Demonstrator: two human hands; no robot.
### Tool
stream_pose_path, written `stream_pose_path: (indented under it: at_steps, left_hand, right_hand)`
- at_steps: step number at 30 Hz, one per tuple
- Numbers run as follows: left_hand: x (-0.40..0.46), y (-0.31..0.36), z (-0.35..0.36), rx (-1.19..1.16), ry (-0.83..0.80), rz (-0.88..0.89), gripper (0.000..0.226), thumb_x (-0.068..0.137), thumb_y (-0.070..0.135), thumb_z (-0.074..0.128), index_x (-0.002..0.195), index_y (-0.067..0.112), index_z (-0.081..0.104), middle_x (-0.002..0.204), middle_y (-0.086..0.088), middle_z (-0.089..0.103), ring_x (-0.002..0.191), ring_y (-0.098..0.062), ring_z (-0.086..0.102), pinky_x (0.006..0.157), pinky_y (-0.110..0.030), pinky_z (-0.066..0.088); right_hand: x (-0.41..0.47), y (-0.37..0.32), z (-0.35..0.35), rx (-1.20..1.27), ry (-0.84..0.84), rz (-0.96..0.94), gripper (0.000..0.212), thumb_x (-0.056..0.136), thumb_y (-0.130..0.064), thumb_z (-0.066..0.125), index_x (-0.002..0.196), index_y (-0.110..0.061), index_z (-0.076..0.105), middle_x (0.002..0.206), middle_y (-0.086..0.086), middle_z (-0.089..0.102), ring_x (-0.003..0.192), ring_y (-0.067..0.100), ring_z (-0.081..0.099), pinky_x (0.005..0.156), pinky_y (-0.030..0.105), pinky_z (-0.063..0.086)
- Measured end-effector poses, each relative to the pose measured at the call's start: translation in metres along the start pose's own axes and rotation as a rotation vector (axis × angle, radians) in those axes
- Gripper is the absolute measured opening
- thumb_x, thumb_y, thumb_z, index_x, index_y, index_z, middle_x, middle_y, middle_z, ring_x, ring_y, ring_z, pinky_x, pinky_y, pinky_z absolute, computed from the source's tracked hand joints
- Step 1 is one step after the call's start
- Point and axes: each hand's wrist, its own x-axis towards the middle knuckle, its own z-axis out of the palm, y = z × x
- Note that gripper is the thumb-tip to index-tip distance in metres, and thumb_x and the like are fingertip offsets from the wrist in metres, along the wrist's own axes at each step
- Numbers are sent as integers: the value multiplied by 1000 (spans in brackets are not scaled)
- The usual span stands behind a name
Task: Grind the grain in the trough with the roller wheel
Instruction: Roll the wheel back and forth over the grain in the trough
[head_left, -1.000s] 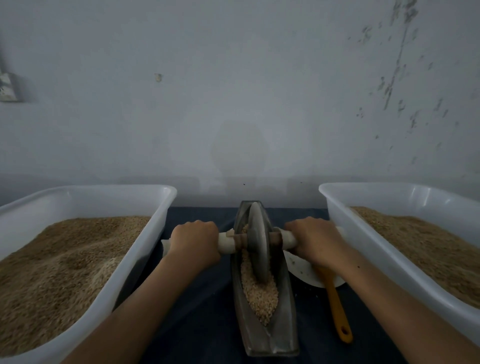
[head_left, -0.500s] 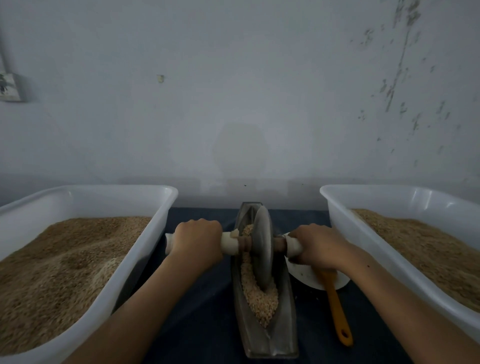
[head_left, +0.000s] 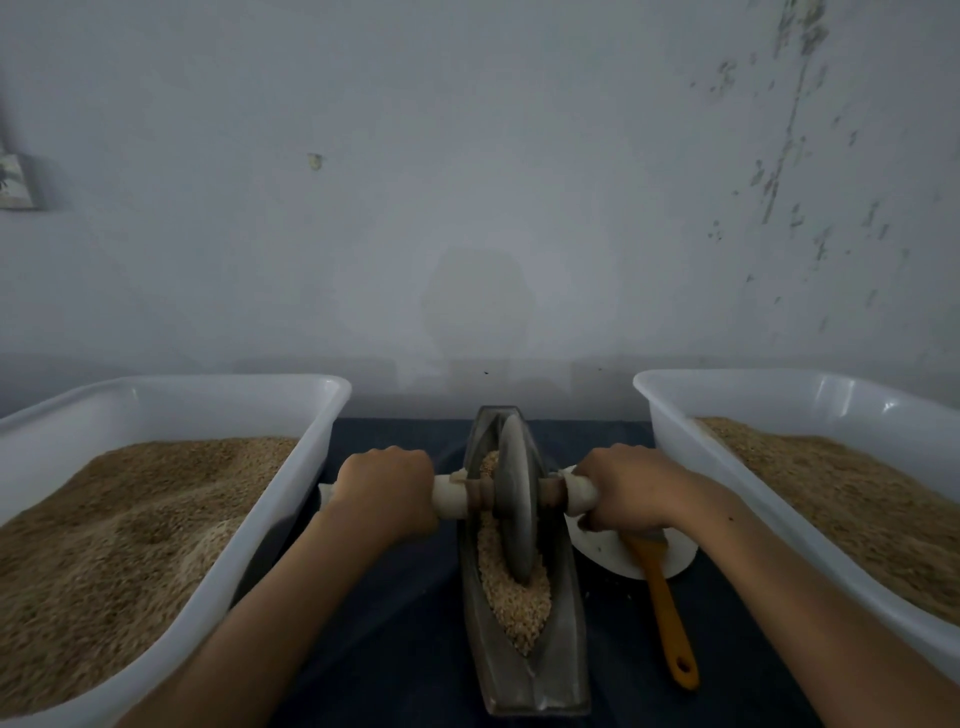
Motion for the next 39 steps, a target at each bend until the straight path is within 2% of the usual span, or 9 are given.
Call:
stream_pose_path:
  at_steps: [5, 9, 15, 20, 24, 28, 32, 36, 39]
  left_hand:
    - [2, -1, -1, -7, -41, -1, 28, 82, 35, 62, 103, 18, 56, 75, 6, 44, 73, -13, 49, 69, -27, 41]
    - [2, 0, 1, -23, 22, -30, 25, 83, 35, 60, 103, 20, 56, 84, 4, 55, 78, -14, 54, 70, -27, 42]
    - [0, 2, 6, -53, 160, -67, 24, 87, 38, 58, 105, 23, 53, 100, 2, 62, 92, -17, 60, 73, -28, 41]
    - [-3, 2, 3, -28, 63, -61, 25, 86, 34, 59, 106, 19, 57, 99, 1, 62, 89, -16, 60, 71, -26, 40]
    - [-4, 0, -3, -31, -72, -31, 33, 83, 36, 62, 109, 18, 55, 96, 2, 59, 80, -14, 52, 73, -27, 42]
    - [-3, -1, -4, -41, -119, -32, 38, 81, 38, 65, 112, 18, 54, 91, 3, 53, 79, -14, 50, 75, -27, 44]
    - [-1, 1, 0, -34, -49, -70, 32, 83, 35, 64, 109, 18, 56, 94, 3, 58, 82, -14, 54, 73, -27, 42]
    - [0, 4, 6, -47, 93, -98, 21, 87, 30, 58, 106, 22, 56, 100, 1, 62, 91, -17, 59, 71, -27, 39]
    - [-1, 4, 9, -61, 103, -101, 20, 87, 31, 58, 105, 22, 56, 100, 2, 62, 90, -17, 60, 70, -27, 39]
  right_hand:
    - [1, 0, 0, -1, 1, -9, 14, 82, -34, 69, 91, -27, 61, 88, -6, 64, 78, 12, 59, 62, 26, 40]
    - [5, -2, 8, -31, 178, -7, 8, 86, -35, 60, 83, -27, 60, 82, -5, 63, 74, 13, 59, 58, 25, 38]
    - [6, -5, 16, -18, 341, 5, 17, 91, -41, 54, 80, -30, 48, 84, -7, 60, 78, 15, 58, 67, 29, 41]
    - [1, -6, 8, -62, 237, 3, 13, 89, -38, 56, 84, -27, 56, 85, -5, 62, 77, 15, 58, 65, 28, 39]
    - [-3, -6, -3, -33, 32, -1, 20, 84, -32, 65, 102, -24, 65, 95, -2, 67, 85, 16, 63, 75, 31, 52]
    - [-3, -7, -5, -28, 6, 8, 20, 84, -30, 66, 103, -23, 65, 95, -1, 68, 86, 16, 63, 75, 30, 51]
    - [-1, -9, 0, -78, 132, 9, 6, 88, -29, 58, 84, -24, 59, 87, -2, 65, 79, 17, 61, 59, 26, 38]
    - [1, -11, 9, -82, 329, 18, 7, 92, -29, 52, 87, -25, 52, 92, -2, 64, 86, 20, 61, 70, 32, 45]
    - [2, -11, 12, -61, 370, 13, 5, 92, -28, 52, 89, -24, 52, 92, -3, 64, 85, 18, 60, 79, 35, 49]
